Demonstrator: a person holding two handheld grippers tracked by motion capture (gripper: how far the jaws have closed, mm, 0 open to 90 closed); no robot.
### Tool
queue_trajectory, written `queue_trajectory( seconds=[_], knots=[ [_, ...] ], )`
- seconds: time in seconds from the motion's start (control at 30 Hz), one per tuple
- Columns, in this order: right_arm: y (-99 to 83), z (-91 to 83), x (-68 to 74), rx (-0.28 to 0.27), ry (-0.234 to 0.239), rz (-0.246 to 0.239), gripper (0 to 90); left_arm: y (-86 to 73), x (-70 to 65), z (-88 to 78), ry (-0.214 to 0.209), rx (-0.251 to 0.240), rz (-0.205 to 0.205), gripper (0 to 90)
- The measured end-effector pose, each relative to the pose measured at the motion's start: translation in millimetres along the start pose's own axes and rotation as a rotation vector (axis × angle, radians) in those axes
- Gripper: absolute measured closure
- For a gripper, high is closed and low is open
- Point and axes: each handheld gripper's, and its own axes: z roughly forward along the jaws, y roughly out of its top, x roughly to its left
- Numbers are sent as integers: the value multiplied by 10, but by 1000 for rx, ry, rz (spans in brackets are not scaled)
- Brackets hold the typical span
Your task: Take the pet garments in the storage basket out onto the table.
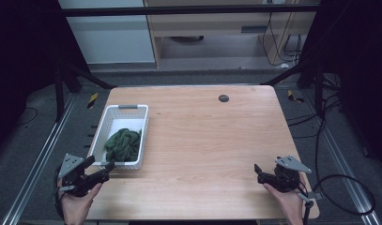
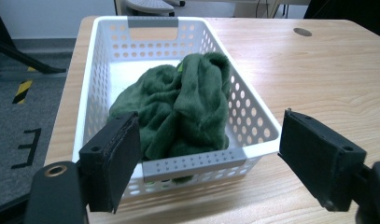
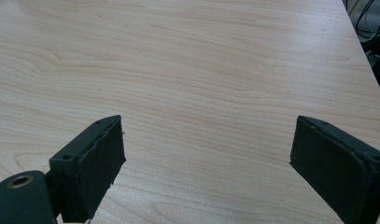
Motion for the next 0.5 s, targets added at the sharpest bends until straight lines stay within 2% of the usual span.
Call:
queue_trajectory(
  seconds=[0.23,0.5],
  knots=[
    [2,12,-10,0,5,-7,98,106,-11,-11,-4,-11,15,196],
    [5,15,-1,4,3,-10,98,305,-16,-20,-22,-31,31,190]
  ],
)
